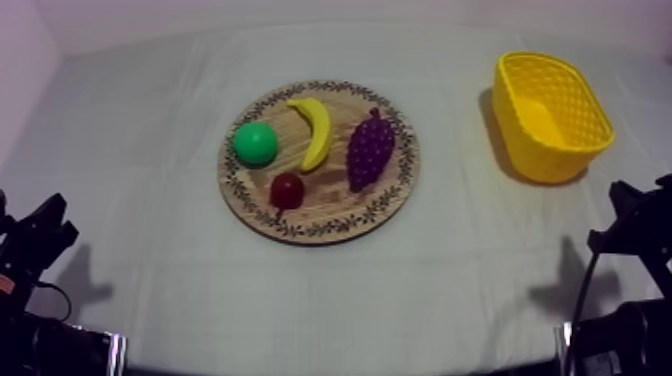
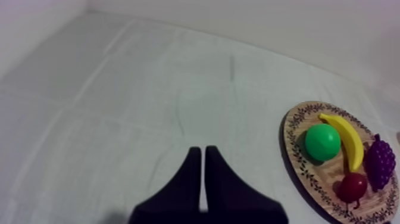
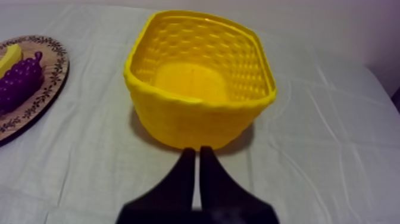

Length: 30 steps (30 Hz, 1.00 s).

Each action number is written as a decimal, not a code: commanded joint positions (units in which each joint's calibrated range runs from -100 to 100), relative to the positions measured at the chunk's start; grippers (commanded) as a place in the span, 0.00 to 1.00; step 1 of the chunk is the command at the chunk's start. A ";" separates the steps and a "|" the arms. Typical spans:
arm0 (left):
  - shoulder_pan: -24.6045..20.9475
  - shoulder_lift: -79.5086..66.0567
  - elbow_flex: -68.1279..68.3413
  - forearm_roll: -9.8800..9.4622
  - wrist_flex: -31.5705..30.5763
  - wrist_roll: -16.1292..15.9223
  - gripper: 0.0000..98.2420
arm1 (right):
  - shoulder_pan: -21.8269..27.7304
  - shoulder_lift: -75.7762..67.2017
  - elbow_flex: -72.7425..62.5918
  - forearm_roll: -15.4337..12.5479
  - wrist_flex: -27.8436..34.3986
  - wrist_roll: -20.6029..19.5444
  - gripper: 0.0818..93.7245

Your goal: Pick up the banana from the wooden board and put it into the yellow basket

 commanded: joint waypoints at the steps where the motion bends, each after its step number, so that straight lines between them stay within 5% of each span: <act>1: 0.02 0.00 0.01 0.00 0.02 -0.01 0.00 | -0.01 -0.02 0.03 0.02 -0.01 0.00 0.00; 30: 0.02 0.00 0.01 0.00 0.02 -0.01 0.00 | -0.01 -0.02 0.03 0.02 -0.01 -0.67 0.00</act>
